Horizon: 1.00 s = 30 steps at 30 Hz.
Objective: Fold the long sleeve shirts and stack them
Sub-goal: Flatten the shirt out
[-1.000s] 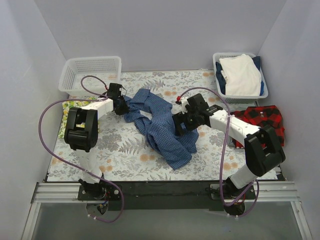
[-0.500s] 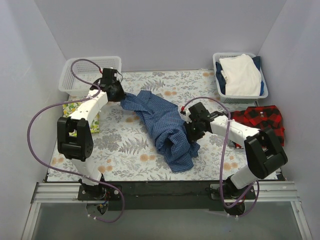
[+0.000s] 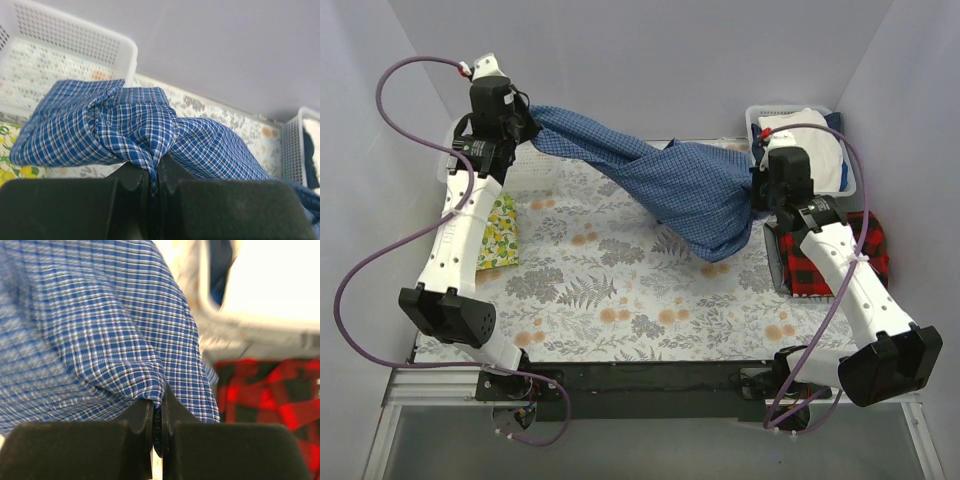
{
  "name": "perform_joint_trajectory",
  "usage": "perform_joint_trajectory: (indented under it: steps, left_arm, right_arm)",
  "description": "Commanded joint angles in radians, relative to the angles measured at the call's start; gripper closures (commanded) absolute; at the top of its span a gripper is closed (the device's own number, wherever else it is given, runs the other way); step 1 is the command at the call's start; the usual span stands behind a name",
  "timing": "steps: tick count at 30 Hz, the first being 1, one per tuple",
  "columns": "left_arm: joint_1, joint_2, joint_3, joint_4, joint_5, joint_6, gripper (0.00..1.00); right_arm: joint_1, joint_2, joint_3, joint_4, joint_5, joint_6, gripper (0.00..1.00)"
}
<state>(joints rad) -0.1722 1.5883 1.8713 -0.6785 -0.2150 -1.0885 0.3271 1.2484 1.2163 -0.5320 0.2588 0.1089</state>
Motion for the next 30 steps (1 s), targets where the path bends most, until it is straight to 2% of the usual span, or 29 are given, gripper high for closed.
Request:
perform_joint_trajectory:
  steps: [1,6,9,11,12,14,15,16,17,19,20,23,30]
  left_arm:
    - [0.062,-0.08,0.089,-0.02,-0.087,0.019,1.0]
    - [0.114,-0.073,0.181,-0.001,0.002,-0.011,1.0]
    - [0.115,-0.074,0.163,0.004,0.054,-0.02,1.0]
    - [0.115,-0.091,0.086,0.01,0.062,-0.025,1.0]
    - [0.115,-0.112,0.053,0.011,0.065,-0.033,1.0]
    - [0.115,-0.143,-0.091,0.01,0.074,-0.043,1.0]
    - [0.115,-0.192,-0.154,0.007,0.075,-0.06,1.0]
    - [0.117,-0.218,-0.243,0.019,0.083,-0.079,1.0]
    - [0.115,-0.246,-0.399,0.026,0.092,-0.1,1.0]
    - [0.117,-0.305,-0.551,0.04,0.094,-0.143,1.0]
    - [0.117,-0.324,-0.681,0.056,0.095,-0.154,1.0]
    - [0.119,-0.35,-0.788,0.097,0.094,-0.177,1.0]
    - [0.12,-0.286,-0.746,0.097,0.036,-0.151,1.0]
  right_arm:
    - [-0.029,-0.029,0.144,0.095,0.059,-0.087,0.99]
    - [-0.037,0.023,0.232,0.133,-0.18,-0.15,0.99]
    - [-0.037,0.048,0.209,0.127,-0.321,-0.117,0.91]
    - [-0.037,0.045,0.13,0.124,-0.399,-0.083,0.77]
    - [-0.037,0.043,0.094,0.115,-0.427,-0.077,0.73]
    - [-0.037,0.037,-0.013,0.093,-0.484,-0.054,0.64]
    - [-0.037,0.03,-0.049,0.054,-0.496,-0.046,0.56]
    - [-0.039,0.019,-0.085,0.034,-0.503,-0.043,0.47]
    - [-0.037,0.004,-0.133,0.02,-0.494,-0.037,0.45]
    - [-0.039,-0.059,-0.257,0.015,-0.484,-0.017,0.35]
    - [-0.037,-0.082,-0.283,0.015,-0.472,-0.012,0.35]
    - [-0.037,-0.138,-0.337,0.035,-0.466,-0.003,0.34]
    - [-0.037,0.063,-0.212,0.098,-0.503,-0.009,0.32]
